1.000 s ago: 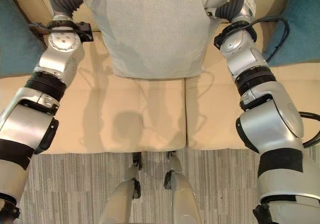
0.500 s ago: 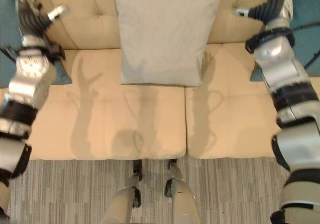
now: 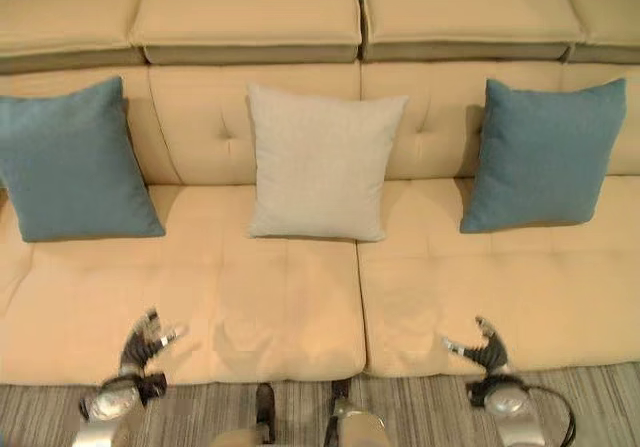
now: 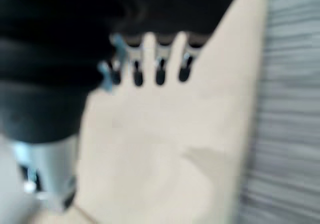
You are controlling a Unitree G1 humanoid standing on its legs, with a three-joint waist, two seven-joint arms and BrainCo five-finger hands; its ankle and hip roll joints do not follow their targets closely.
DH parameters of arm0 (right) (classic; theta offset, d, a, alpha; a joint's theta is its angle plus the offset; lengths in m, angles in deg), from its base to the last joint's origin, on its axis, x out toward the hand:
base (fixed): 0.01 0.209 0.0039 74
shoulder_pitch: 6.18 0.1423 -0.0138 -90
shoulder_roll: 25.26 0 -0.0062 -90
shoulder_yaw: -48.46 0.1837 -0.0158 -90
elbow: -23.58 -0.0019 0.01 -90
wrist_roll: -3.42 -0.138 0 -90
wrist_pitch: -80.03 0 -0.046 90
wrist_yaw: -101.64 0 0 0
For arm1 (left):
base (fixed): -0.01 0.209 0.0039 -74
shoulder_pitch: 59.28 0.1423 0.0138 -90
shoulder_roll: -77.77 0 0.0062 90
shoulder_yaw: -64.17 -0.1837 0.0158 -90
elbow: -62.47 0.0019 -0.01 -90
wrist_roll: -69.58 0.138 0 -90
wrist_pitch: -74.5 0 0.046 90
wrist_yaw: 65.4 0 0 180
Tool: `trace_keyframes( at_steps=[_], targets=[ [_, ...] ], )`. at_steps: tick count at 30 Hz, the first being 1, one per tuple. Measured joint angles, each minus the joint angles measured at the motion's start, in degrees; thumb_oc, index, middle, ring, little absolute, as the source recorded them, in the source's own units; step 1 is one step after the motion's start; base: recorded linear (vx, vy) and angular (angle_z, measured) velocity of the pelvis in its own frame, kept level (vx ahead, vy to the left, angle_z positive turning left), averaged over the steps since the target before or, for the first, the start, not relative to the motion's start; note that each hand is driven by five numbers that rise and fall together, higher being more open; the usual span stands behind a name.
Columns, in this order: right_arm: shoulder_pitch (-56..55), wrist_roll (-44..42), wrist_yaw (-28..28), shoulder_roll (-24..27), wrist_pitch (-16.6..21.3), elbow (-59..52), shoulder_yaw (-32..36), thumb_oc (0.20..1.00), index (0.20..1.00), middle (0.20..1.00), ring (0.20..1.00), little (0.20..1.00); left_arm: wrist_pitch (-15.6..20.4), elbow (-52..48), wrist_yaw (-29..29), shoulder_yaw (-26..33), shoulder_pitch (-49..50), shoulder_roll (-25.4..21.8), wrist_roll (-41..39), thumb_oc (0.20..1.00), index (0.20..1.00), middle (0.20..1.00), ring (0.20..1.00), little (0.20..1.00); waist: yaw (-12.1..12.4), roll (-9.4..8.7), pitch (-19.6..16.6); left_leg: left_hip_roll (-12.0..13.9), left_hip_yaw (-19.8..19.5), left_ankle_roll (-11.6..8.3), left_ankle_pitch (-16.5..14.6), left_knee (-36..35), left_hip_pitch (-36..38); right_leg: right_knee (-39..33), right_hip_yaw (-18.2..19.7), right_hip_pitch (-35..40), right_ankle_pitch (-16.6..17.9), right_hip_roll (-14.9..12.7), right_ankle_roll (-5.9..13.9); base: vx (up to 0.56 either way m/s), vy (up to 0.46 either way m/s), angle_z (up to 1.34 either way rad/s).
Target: Pick up all the scattered cushions and arrange them neatly on the sofa.
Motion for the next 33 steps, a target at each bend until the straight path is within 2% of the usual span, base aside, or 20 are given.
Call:
trace_keyframes(
  at_steps=[3, 7, 17, 19, 20, 21, 22, 23, 24, 26, 27, 28, 29, 30, 31, 32, 33],
  targets=[
    [2.34, 2.05, 0.92, -4.74, -0.05, 12.2, -4.01, 1.0, 1.0, 1.0, 1.0, 1.0, -0.85, 17.18, 0.12, -0.11, -2.92, 4.01, 2.71, 1.0, 1.0, 1.0, 1.0, 1.0, 0.13, 0.19, -1.83, 0.08, 0.57, 0.37, 0.07, 0.08, 1.64, -0.01, 0.29, 1.38, -0.01, 0.09, -0.04, -0.03, -0.019, -0.07],
    [2.19, 2.04, 1.22, -6.26, -0.03, 18.52, -3.92, 1.0, 1.0, 1.0, 1.0, 1.0, -2.25, 26.94, 0.6, 0.12, -4.07, 4.89, 6.5, 1.0, 1.0, 1.0, 1.0, 1.0, 0.23, 0.77, -2.74, 0.26, 0.9, 0.77, -0.51, 0.0, 2.92, -0.01, 0.76, 2.51, -0.03, 0.28, -0.09, -0.03, -0.031, -0.06],
    [-0.82, 1.78, 2.19, -6.18, -0.75, 21.34, -3.81, 1.0, 1.0, 1.0, 1.0, 1.0, -3.42, 28.59, 1.07, 0.08, -4.1, 4.67, 9.38, 1.0, 1.0, 1.0, 1.0, 1.0, 0.18, 1.07, -2.61, 2.17, 0.13, 0.85, -0.58, 1.47, 2.91, 0.24, 0.69, 3.89, -0.46, 2.17, -0.84, -0.15, -0.068, 0.02],
    [-0.74, 1.74, 2.36, -6.04, -0.98, 21.25, -3.82, 1.0, 1.0, 1.0, 1.0, 1.0, -3.53, 28.55, 1.1, 0.07, -5.84, 4.59, 9.37, 1.0, 1.0, 1.0, 1.0, 1.0, -0.1, 0.75, -2.2, 2.69, -0.27, -0.02, -0.65, 2.87, 2.13, 0.27, 0.14, 3.71, -1.1, 2.66, -1.9, -0.24, -0.016, 0.17],
    [-0.47, 1.74, 2.61, -6.02, -1.12, 21.64, -4.04, 1.0, 1.0, 1.0, 1.0, 1.0, -4.23, 30.62, 1.34, 0.0, -7.93, 4.11, 9.34, 1.0, 1.0, 1.0, 1.0, 1.0, -0.24, -0.58, -1.79, 2.33, -0.55, -2.18, -1.14, 5.27, 1.01, 0.22, -0.27, 2.71, -0.84, 1.76, -4.65, -0.14, 0.063, 0.12],
    [1.15, 1.72, 2.59, -6.44, -1.29, 22.64, -4.21, 1.0, 1.0, 1.0, 1.0, 1.0, -4.6, 32.21, 1.38, 0.3, -10.31, 3.49, 9.34, 1.0, 1.0, 1.0, 1.0, 1.0, 0.12, -2.3, -0.59, 1.41, -0.38, -1.79, -4.56, 14.68, -1.66, 0.1, -0.68, 3.39, -0.46, 0.41, -6.46, -0.11, 0.103, 0.02],
    [1.83, 1.72, 2.61, -6.27, -1.34, 22.61, -4.22, 1.0, 1.0, 1.0, 1.0, 1.0, -4.36, 31.8, 1.58, 0.56, -10.98, 3.24, 9.32, 1.0, 1.0, 1.0, 1.0, 1.0, -0.36, -3.45, -0.36, 0.73, -0.44, -2.37, -5.46, 19.0, -1.8, 0.15, -0.85, 3.46, -0.18, -0.56, -6.06, -0.14, 0.164, -0.08],
    [1.89, 1.75, 2.7, -5.64, -1.52, 23.03, -4.06, 1.0, 1.0, 1.0, 1.0, 1.0, -4.3, 31.95, 2.3, 0.54, -11.81, 3.89, 9.25, 1.0, 1.0, 1.0, 1.0, 1.0, -1.36, -3.46, -0.39, 0.57, -1.4, -3.36, -6.86, 21.17, -0.63, 0.09, -0.69, 3.79, 0.08, -0.83, -5.68, -0.09, 0.149, -0.07],
    [1.87, 1.8, 2.71, -5.39, -1.87, 23.75, -4.0, 1.0, 1.0, 1.0, 1.0, 1.0, -4.32, 31.87, 2.63, 0.5, -12.04, 4.56, 9.15, 1.0, 1.0, 1.0, 1.0, 1.0, -2.34, -2.61, -0.85, 0.3, -2.48, -2.86, -8.52, 20.12, 1.52, 0.11, -0.6, 4.06, 0.56, -0.93, -4.59, -0.1, 0.161, 0.03],
    [1.47, 1.82, 3.06, -5.11, -2.56, 24.67, -3.95, 1.0, 1.0, 1.0, 1.0, 1.0, -4.3, 31.83, 2.88, 0.1, -12.79, 5.01, 8.98, 1.0, 1.0, 1.0, 1.0, 1.0, -3.81, -0.77, -1.75, 0.23, -0.94, -1.38, -8.94, 11.5, 5.16, 0.11, -0.67, 3.28, 0.9, -0.72, -3.62, -0.21, 0.241, 0.02],
    [1.47, 1.86, 3.26, -5.63, -3.22, 24.98, -3.56, 1.0, 1.0, 1.0, 1.0, 1.0, -4.51, 31.95, 3.28, -0.02, -14.6, 4.6, 8.95, 1.0, 1.0, 1.0, 1.0, 1.0, -3.93, -0.03, -2.17, -0.77, 0.12, 1.41, -7.56, 5.59, 6.85, 0.48, 0.17, 2.0, 2.61, -1.19, -1.95, -0.33, 0.317, -0.13],
    [1.42, 1.87, 3.44, -5.88, -3.32, 24.96, -3.52, 1.0, 1.0, 1.0, 1.0, 1.0, -4.51, 31.84, 3.38, -0.06, -14.66, 4.27, 8.94, 1.0, 1.0, 1.0, 1.0, 1.0, -3.86, -0.45, -1.85, -1.76, 0.75, 2.53, -6.04, 2.6, 8.26, 0.72, 1.04, 1.78, 2.89, -2.07, -0.47, -0.28, 0.254, -0.29],
    [1.39, 1.97, 3.48, -6.16, -3.56, 25.16, -3.52, 1.0, 1.0, 1.0, 1.0, 1.0, -4.47, 31.83, 3.42, -0.03, -14.96, 4.05, 8.83, 1.0, 1.0, 1.0, 1.0, 1.0, -3.95, -1.82, -2.16, -4.19, 0.88, 2.84, -4.78, 1.88, 8.98, 1.23, 2.34, 0.6, 4.62, -3.05, 0.36, -0.34, 0.244, -0.74],
    [3.52, 2.01, 3.61, -5.98, -3.73, 25.55, -3.72, 1.0, 1.0, 1.0, 1.0, 1.0, -4.52, 31.94, 3.44, 0.07, -14.87, 3.69, 8.7, 1.0, 1.0, 1.0, 1.0, 1.0, -3.08, -2.53, -1.8, -5.75, 3.01, 4.42, -4.11, 1.39, 7.97, 1.94, 4.95, -2.44, 8.28, -4.79, 4.49, -0.28, 0.145, -0.77],
    [4.82, 2.02, 3.57, -6.22, -3.73, 25.06, -3.96, 1.0, 1.0, 1.0, 1.0, 1.0, -4.73, 31.9, 3.28, -0.19, -15.11, 4.03, 8.69, 1.0, 1.0, 1.0, 1.0, 1.0, -3.5, -3.15, -0.96, -6.5, 4.0, 5.31, -3.3, 0.9, 7.83, 1.88, 5.58, -2.79, 9.43, -5.79, 6.59, -0.29, 0.101, -0.6],
    [5.0, 2.03, 3.43, -6.8, -3.92, 25.11, -4.12, 1.0, 1.0, 1.0, 1.0, 1.0, -4.99, 31.79, 2.59, -0.14, -15.7, 4.17, 8.59, 1.0, 1.0, 1.0, 1.0, 1.0, -3.38, -3.52, -0.49, -7.02, 3.98, 6.28, -2.73, 0.94, 7.57, 2.3, 5.75, -3.01, 10.3, -6.54, 8.21, -0.23, 0.065, 0.02],
    [4.79, 2.04, 3.59, -7.67, -4.27, 25.71, -4.28, 1.0, 1.0, 1.0, 1.0, 1.0, -5.06, 31.65, 2.29, -0.11, -15.57, 4.22, 8.62, 1.0, 1.0, 1.0, 1.0, 1.0, -2.93, -2.67, -0.02, -6.61, 4.09, 7.2, -1.93, 0.65, 7.31, 5.91, 6.35, -4.18, 7.38, -6.41, 9.2, -0.19, 0.05, 0.1]
  ],
)
